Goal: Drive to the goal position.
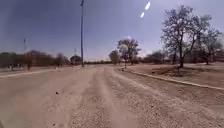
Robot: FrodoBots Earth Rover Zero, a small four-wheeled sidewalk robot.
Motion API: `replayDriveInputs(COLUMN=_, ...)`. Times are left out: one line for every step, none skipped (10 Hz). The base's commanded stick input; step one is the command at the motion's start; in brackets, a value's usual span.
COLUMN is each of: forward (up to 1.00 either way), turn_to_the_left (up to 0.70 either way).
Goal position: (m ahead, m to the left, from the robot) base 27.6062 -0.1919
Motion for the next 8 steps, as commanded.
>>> replayDriveInputs(forward=0.85, turn_to_the_left=0.0)
replayDriveInputs(forward=0.85, turn_to_the_left=0.0)
replayDriveInputs(forward=0.85, turn_to_the_left=0.0)
replayDriveInputs(forward=0.85, turn_to_the_left=0.0)
replayDriveInputs(forward=0.85, turn_to_the_left=0.0)
replayDriveInputs(forward=0.85, turn_to_the_left=0.0)
replayDriveInputs(forward=0.85, turn_to_the_left=0.0)
replayDriveInputs(forward=0.85, turn_to_the_left=0.0)
